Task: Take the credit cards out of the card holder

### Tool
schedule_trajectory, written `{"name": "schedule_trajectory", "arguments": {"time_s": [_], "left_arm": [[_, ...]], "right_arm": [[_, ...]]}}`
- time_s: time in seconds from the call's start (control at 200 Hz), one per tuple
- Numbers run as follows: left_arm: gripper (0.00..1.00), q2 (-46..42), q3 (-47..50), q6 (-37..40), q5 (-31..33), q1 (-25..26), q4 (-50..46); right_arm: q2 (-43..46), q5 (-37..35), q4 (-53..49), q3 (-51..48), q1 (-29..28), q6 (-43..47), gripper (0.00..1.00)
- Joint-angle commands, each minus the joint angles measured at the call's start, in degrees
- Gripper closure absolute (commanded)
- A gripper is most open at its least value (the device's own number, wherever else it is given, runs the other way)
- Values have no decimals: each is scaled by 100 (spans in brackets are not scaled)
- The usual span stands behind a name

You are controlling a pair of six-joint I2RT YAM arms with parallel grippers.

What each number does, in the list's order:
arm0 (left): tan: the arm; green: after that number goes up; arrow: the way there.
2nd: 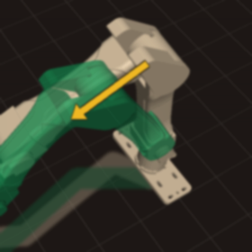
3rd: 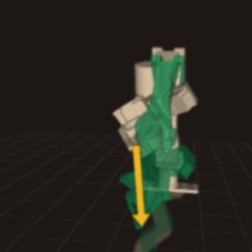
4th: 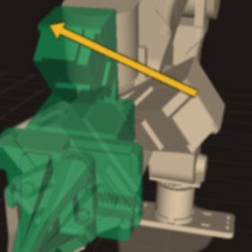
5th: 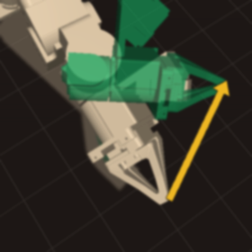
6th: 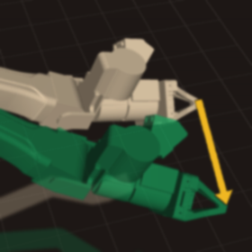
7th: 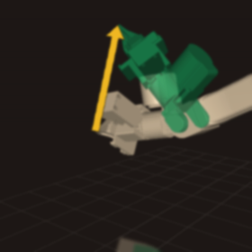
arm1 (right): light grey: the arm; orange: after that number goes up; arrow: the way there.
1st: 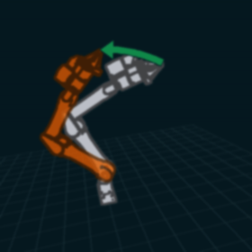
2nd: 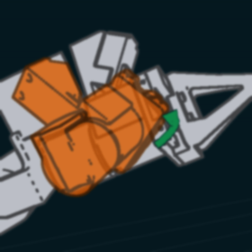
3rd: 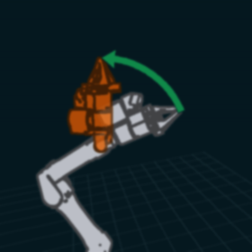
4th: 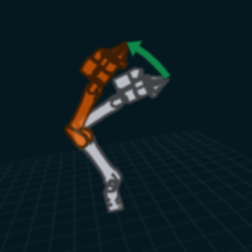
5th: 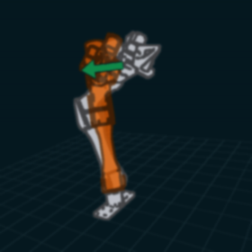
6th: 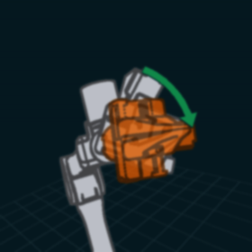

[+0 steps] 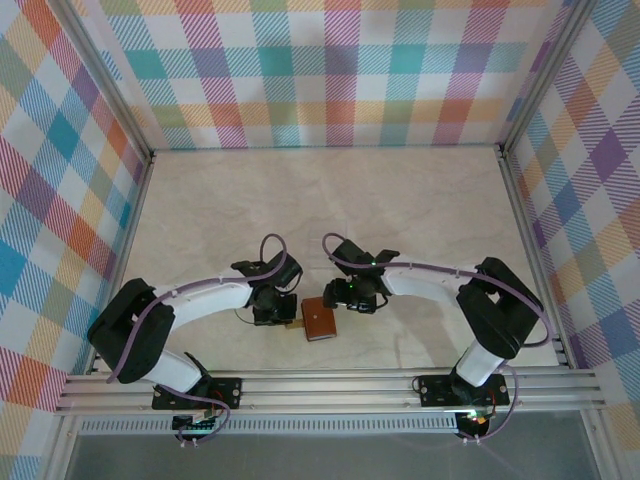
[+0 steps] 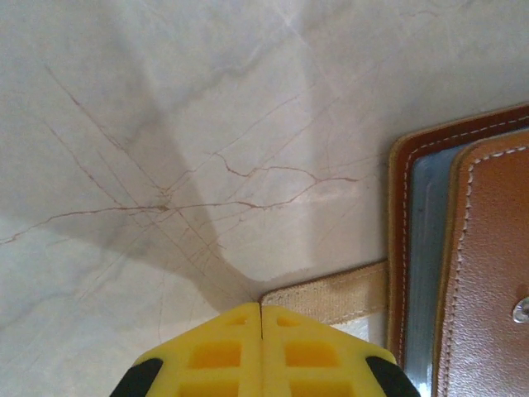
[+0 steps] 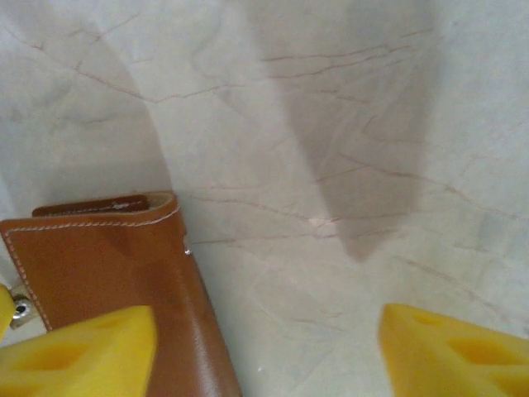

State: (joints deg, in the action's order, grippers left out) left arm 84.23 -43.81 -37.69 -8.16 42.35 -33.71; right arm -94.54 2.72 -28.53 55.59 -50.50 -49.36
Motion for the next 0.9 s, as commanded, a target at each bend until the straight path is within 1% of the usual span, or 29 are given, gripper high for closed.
{"name": "schedule_trajectory", "arguments": {"time_s": [0.0, 0.05, 0.105, 0.23, 0.385, 0.465, 0.52, 0.705, 0.895], "left_arm": [[96, -151, 230, 40, -217, -158, 168], [96, -189, 298, 57, -291, -231, 238], [96, -230, 404, 77, -419, -322, 395], [97, -249, 655, 82, -773, -569, 783], [97, -190, 804, 143, -975, -769, 960], [96, -129, 812, 197, -1021, -822, 967], [96, -120, 839, 224, -1050, -846, 996], [96, -126, 844, 254, -1095, -912, 999], [96, -108, 867, 301, -1100, -921, 974]], "right_arm": [[-139, -454, -625, 384, -288, -64, 17], [-206, -474, -681, 523, -397, -69, 13], [-304, -467, -752, 687, -509, -41, 11], [-564, -432, -893, 1055, -713, 86, 11], [-903, -456, -1117, 1387, -860, 155, 9], [-1057, -455, -1200, 1499, -878, 177, 2], [-1189, -415, -1257, 1582, -892, 228, 0], [-1448, -398, -1342, 1734, -926, 244, 0], [-1307, -637, -1596, 1737, -927, 142, 1]]}}
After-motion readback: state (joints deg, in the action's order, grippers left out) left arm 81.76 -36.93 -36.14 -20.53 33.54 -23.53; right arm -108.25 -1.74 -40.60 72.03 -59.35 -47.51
